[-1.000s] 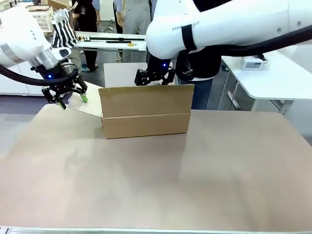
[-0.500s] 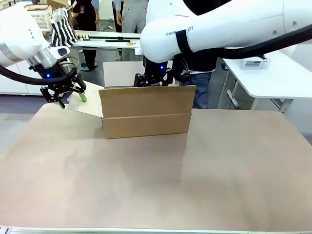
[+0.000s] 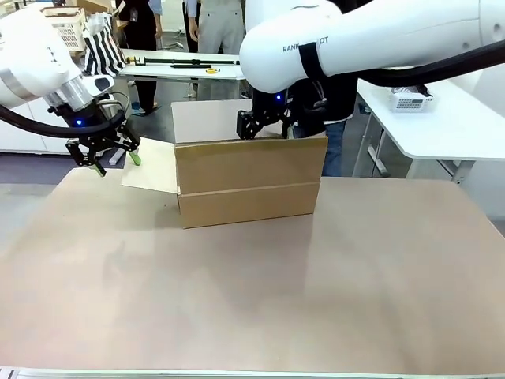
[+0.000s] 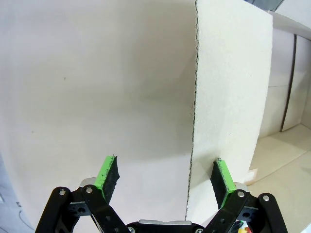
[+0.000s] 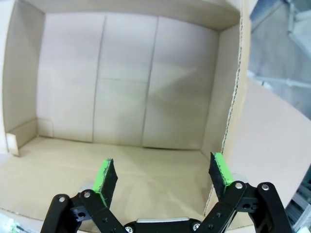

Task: Pack the gift set into the box.
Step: Place both hands on the side flaps of the Package Box and spread them outward.

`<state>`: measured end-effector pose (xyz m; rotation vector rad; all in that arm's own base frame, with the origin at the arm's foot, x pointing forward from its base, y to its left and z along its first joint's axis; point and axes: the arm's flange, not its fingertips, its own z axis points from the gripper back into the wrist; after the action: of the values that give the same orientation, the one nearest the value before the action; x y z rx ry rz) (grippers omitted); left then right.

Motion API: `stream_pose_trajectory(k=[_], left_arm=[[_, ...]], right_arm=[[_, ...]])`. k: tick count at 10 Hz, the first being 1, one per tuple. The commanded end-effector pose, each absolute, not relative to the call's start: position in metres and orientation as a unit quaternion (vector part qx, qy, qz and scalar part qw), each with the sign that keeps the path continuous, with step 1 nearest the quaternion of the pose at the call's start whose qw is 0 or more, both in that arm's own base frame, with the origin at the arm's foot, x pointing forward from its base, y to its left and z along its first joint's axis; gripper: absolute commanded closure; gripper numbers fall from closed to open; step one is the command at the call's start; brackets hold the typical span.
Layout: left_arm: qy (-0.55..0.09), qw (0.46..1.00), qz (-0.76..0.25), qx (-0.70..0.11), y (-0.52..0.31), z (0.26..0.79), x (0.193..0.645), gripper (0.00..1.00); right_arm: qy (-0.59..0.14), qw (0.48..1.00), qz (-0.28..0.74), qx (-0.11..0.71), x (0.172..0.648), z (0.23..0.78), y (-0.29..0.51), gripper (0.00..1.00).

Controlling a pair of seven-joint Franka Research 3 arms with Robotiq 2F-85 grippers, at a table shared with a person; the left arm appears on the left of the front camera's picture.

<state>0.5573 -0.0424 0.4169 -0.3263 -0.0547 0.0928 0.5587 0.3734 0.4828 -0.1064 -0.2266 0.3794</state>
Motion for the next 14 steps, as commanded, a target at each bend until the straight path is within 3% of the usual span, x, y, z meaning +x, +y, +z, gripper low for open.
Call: stream_pose_trajectory(k=[1, 8, 14], left_arm=[[-0.030, 0.987, 0.045, -0.155, -0.042, 0.418, 0.557, 0.00], [-0.030, 0.987, 0.045, -0.155, -0.042, 0.418, 0.557, 0.00], [-0.030, 0.987, 0.045, -0.155, -0.042, 0.418, 0.557, 0.00]], right_arm=[[-0.161, 0.970, 0.180, -0.038, 0.557, 0.489, 0.376, 0.00], [-0.166, 0.968, 0.146, -0.123, 0.571, 0.494, 0.339, 0.00], [-0.139, 0.966, 0.148, -0.161, 0.596, 0.448, 0.342, 0.00]])
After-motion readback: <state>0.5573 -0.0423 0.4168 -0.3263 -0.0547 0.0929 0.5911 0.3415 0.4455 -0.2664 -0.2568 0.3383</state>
